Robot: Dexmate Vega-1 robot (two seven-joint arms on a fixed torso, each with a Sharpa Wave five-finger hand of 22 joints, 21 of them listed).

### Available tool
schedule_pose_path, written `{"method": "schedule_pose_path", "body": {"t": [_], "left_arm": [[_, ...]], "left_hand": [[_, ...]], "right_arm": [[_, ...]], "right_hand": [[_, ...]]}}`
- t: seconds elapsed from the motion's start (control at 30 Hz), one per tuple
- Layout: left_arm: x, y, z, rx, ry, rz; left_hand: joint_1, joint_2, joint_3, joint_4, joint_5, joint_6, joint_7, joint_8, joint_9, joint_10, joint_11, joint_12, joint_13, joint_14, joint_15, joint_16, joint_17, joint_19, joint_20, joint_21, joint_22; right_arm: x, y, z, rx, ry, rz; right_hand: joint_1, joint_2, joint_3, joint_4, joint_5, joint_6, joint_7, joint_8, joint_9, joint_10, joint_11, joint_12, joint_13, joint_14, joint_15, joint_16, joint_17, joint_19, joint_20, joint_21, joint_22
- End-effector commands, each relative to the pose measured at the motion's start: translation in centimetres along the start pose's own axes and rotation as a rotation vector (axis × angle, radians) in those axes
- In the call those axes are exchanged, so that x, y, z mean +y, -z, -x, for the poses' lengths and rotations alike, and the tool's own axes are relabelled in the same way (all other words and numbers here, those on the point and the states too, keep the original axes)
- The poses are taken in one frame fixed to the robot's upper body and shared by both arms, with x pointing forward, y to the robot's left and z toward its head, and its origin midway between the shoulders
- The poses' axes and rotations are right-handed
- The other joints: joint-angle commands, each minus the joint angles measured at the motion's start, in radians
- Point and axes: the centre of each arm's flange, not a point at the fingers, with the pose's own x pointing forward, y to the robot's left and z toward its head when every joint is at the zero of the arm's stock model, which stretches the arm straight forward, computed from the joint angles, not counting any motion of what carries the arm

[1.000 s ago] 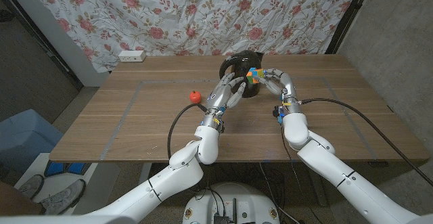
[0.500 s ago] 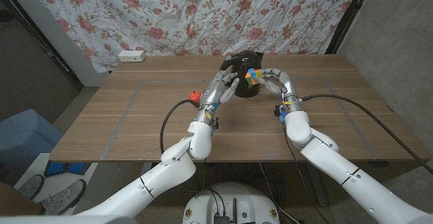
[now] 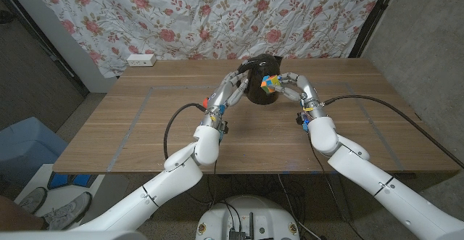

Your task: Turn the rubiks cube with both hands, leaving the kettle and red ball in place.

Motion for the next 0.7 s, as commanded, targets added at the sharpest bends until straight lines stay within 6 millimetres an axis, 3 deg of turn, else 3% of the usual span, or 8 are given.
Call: {"method": "schedule_pose_path", "body": {"t": [0.03, 0.57, 0.7], "left_arm": [[1.6, 1.9, -0.5, 0.023, -0.035, 0.079], [3.4, 4.5, -0.7, 0.057, -0.064, 0.170], [3.8, 5.0, -1.1, 0.063, -0.066, 0.179]], "left_hand": [[0.010, 0.071, 0.009, -0.002, 0.000, -0.006, 0.002, -0.004, 0.001, 0.005, 0.003, 0.004, 0.003, 0.009, -0.018, 0.007, 0.001, 0.012, -0.009, 0.005, 0.002], [0.012, 0.070, 0.013, -0.007, -0.001, -0.034, 0.018, -0.006, 0.001, 0.008, 0.003, 0.003, 0.003, 0.016, -0.025, 0.005, 0.000, 0.022, -0.012, 0.006, 0.001], [0.013, 0.070, 0.014, -0.010, -0.001, -0.049, 0.037, -0.007, 0.000, 0.008, 0.003, 0.001, 0.003, 0.020, -0.025, 0.005, -0.001, 0.026, -0.012, 0.006, 0.001]], "right_arm": [[-0.3, -0.6, 0.1, -0.020, -0.049, 0.093], [0.0, -1.1, -0.3, -0.014, -0.117, 0.206], [0.1, -1.3, -0.5, -0.009, -0.142, 0.252]], "right_hand": [[0.068, 0.078, -0.005, -0.002, 0.006, 0.072, -0.075, -0.005, 0.005, 0.025, -0.034, -0.004, 0.004, -0.007, -0.144, -0.003, 0.005, 0.011, 0.002, 0.002, 0.003], [0.067, 0.080, -0.007, -0.001, 0.006, 0.069, -0.075, -0.008, 0.005, 0.021, -0.034, -0.006, 0.007, -0.010, -0.143, -0.004, 0.006, 0.012, 0.000, 0.003, 0.003], [0.068, 0.081, -0.006, -0.002, 0.006, 0.069, -0.075, -0.008, 0.005, 0.020, -0.034, -0.007, 0.008, -0.012, -0.145, -0.005, 0.006, 0.012, 0.000, 0.002, 0.003]]}}
